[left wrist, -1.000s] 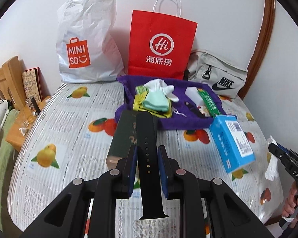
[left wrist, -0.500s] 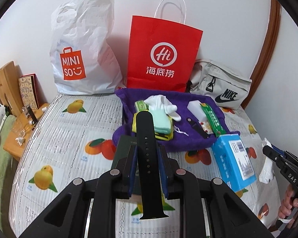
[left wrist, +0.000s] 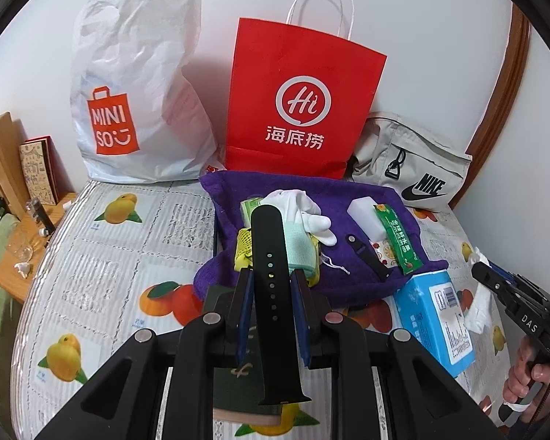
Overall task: Organize soft objects
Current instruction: 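Carry the black band and white tissue over the purple towel with both tools, then lower the tissue and band onto the towel and open both tools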
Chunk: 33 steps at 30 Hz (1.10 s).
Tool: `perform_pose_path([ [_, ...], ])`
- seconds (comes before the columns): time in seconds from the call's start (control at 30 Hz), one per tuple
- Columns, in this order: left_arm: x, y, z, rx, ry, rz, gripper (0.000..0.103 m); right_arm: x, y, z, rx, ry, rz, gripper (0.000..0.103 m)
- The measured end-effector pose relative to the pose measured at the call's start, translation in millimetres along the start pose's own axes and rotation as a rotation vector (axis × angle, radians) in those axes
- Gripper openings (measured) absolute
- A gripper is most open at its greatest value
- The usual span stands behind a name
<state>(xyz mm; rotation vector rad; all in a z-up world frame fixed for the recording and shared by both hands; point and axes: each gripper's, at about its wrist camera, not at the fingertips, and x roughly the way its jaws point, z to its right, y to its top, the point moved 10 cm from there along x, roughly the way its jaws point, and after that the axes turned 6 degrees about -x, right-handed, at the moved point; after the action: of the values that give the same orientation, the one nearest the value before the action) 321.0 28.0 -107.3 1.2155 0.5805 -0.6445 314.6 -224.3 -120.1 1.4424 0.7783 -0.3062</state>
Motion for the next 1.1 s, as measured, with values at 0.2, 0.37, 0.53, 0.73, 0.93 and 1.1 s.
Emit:
perform_pose_path([
  [0.2, 18, 11, 0, -0.001, -0.002, -0.014, 0.02, 27, 9, 4, 0.003, -0.005, -0.017, 0.02],
  [0.37, 32, 18, 1, 0.004, -0.003, -0.027, 0.02, 48, 16, 8, 0.014, -0.006, -0.029, 0.02],
  [0.53, 46, 27, 2, 0.004, -0.009, -0.037, 0.02, 65, 23, 11, 0.022, 0.0, -0.037, 0.02],
  [0.73, 66, 38, 5, -0.008, -0.021, -0.054, 0.02, 87, 29, 14, 0.027, 0.003, -0.063, 0.02],
  [0.93, 84, 49, 9, 0.0, -0.025, -0.061, 0.02, 113, 28, 19, 0.028, -0.005, -0.111, 0.02],
  [1.1, 99, 58, 11, 0.004, -0.028, -0.07, 0.02, 134, 28, 26, 0.044, -0.027, -0.14, 0.02],
])
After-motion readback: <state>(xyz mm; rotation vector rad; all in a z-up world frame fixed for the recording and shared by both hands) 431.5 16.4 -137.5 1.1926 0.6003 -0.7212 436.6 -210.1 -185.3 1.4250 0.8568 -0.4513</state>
